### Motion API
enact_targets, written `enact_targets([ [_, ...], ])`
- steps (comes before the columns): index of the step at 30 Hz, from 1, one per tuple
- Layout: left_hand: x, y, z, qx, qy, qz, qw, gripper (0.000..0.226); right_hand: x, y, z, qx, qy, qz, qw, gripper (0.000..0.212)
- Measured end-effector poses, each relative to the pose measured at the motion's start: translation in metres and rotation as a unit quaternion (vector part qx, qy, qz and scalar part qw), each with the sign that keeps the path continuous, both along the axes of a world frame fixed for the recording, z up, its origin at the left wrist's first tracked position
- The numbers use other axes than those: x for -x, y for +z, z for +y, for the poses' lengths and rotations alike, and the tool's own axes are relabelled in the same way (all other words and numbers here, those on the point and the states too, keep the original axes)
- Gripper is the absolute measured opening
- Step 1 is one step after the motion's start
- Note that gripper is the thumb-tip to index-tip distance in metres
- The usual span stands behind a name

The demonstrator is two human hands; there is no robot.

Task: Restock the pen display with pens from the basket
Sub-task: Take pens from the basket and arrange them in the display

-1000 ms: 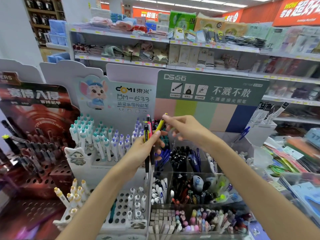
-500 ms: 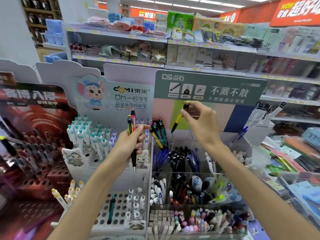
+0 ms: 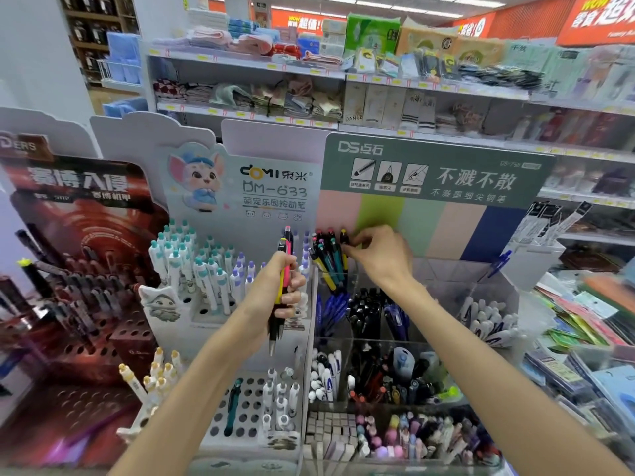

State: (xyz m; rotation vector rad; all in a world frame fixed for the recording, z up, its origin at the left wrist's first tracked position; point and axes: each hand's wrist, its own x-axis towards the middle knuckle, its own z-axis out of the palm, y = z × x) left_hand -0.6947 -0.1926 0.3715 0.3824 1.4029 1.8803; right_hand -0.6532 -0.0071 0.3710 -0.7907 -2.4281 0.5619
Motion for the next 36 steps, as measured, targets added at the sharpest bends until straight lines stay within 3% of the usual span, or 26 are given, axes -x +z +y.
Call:
enact_targets([
  [5, -0.003, -0.004, 0.012, 0.041, -0.005, 0.058, 0.997, 0.032, -0.004, 0.006, -0.004, 0.008, 0.029, -0.067, 0.997, 0.022],
  [7, -0.003, -0.008, 0.013, 0.049, -0.027, 0.097, 0.994, 0.033, -0.014, 0.012, -0.004, 0.041, 0.028, -0.020, 0.999, 0.023],
  [9, -0.007, -0.008, 0.015, 0.062, -0.049, 0.144, 0.986, 0.031, -0.027, 0.025, -0.010, 0.117, 0.049, 0.039, 0.991, 0.023],
  [12, -0.016, -0.006, 0.025, 0.051, -0.068, 0.155, 0.984, 0.021, -0.044, 0.041, -0.029, 0.269, 0.157, -0.014, 0.950, 0.030],
  [14, -0.023, -0.004, 0.032, 0.049, -0.088, 0.158, 0.982, 0.019, -0.051, 0.042, -0.036, 0.296, 0.195, -0.025, 0.935, 0.021],
  [18, -0.026, -0.002, 0.032, 0.076, -0.066, 0.233, 0.967, 0.031, -0.057, 0.046, -0.024, 0.348, 0.147, 0.110, 0.919, 0.020],
  [21, -0.015, -0.004, 0.020, 0.108, 0.007, 0.353, 0.929, 0.040, -0.061, 0.053, -0.006, 0.285, 0.068, 0.293, 0.910, 0.015],
  [23, -0.008, -0.004, 0.013, 0.111, 0.057, 0.391, 0.912, 0.045, -0.060, 0.051, 0.003, 0.190, 0.035, 0.342, 0.920, 0.011],
  [27, 0.004, -0.003, 0.012, 0.111, 0.107, 0.371, 0.916, 0.048, -0.044, 0.031, 0.005, 0.084, 0.053, 0.274, 0.957, 0.009],
  [31, 0.007, -0.006, 0.008, 0.100, 0.113, 0.381, 0.912, 0.073, -0.028, 0.011, 0.007, 0.057, 0.073, 0.186, 0.978, 0.022],
  [36, 0.008, -0.006, 0.000, 0.085, 0.122, 0.376, 0.915, 0.054, -0.023, -0.001, 0.003, 0.059, 0.090, 0.117, 0.987, 0.035],
])
